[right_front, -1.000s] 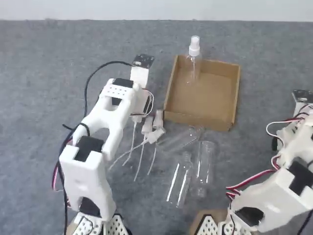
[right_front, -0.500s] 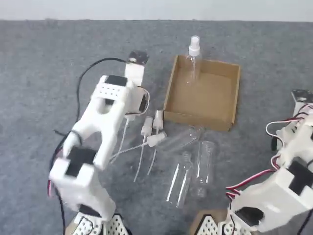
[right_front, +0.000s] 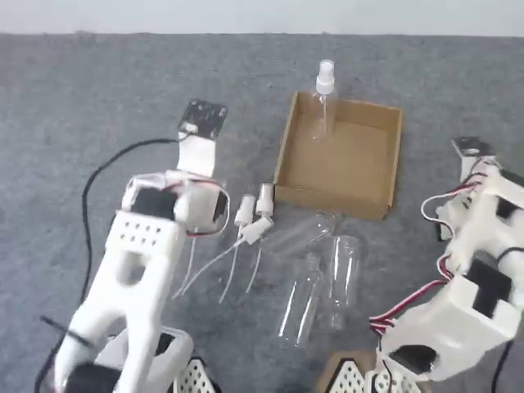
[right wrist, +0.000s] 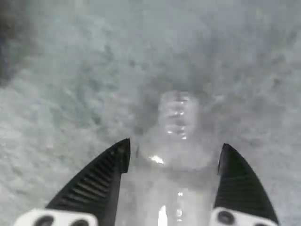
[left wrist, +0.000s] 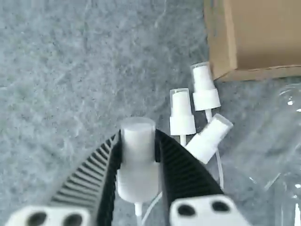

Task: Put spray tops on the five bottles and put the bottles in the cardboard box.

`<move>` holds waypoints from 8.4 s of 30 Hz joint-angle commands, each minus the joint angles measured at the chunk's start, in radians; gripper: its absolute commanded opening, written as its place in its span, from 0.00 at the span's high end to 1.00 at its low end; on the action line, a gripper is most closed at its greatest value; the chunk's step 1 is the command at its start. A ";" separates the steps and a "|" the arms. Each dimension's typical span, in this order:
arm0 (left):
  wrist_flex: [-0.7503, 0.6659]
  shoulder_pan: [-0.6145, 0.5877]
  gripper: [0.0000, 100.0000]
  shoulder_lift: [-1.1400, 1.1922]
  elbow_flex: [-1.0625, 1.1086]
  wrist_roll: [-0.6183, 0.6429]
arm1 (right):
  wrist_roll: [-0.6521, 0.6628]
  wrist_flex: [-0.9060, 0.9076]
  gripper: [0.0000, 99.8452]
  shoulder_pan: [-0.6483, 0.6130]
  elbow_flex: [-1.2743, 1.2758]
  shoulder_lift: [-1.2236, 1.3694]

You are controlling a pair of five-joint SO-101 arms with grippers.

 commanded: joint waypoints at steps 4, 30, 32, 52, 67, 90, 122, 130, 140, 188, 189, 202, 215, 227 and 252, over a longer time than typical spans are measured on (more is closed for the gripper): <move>-0.106 -0.005 0.99 -0.141 0.134 -0.005 | -0.006 0.163 0.75 -0.024 -0.224 -0.015; -0.107 0.000 0.99 -0.147 0.142 -0.005 | 0.080 0.122 0.76 0.012 -0.012 -0.013; -0.107 0.000 0.99 -0.147 0.142 -0.005 | 0.080 0.120 0.80 0.028 -0.012 -0.015; -0.091 -0.005 0.99 -0.170 0.045 -0.003 | -0.126 0.182 0.99 -0.130 -0.089 -0.518; 0.049 -0.149 0.99 -0.621 -0.249 0.005 | -0.431 -0.097 0.99 -0.926 0.221 -0.869; -0.180 -0.160 0.99 -0.649 -0.377 0.390 | -0.450 -0.739 0.99 -1.297 0.609 -0.878; -0.391 -0.084 0.99 -0.647 -0.130 0.393 | -0.448 -0.889 0.99 -1.366 0.832 -1.096; -0.393 -0.083 0.99 -0.647 -0.059 0.394 | -0.446 -0.889 0.99 -1.368 0.835 -1.096; -0.299 -0.060 0.99 -0.647 0.001 0.334 | -0.450 -0.978 0.99 -1.345 0.861 -1.101; -0.115 0.086 0.77 -0.658 0.277 0.060 | -0.565 -0.796 0.99 -1.084 0.397 -0.845; -0.130 0.100 0.76 -0.658 0.294 0.060 | -0.574 -0.786 0.99 -1.087 0.368 -0.817; -0.305 0.112 0.74 -0.657 0.430 0.060 | -0.643 -0.421 0.99 -1.153 0.173 -0.846; -0.302 0.120 0.74 -0.657 0.435 0.060 | -0.582 -0.390 0.99 -1.087 0.167 -0.886; -0.281 0.120 0.74 -0.657 0.435 0.060 | -0.399 -0.366 0.99 -0.693 0.135 -0.875; -0.281 0.110 0.83 -0.657 0.437 0.060 | -0.351 -1.239 0.99 -0.469 0.242 -0.197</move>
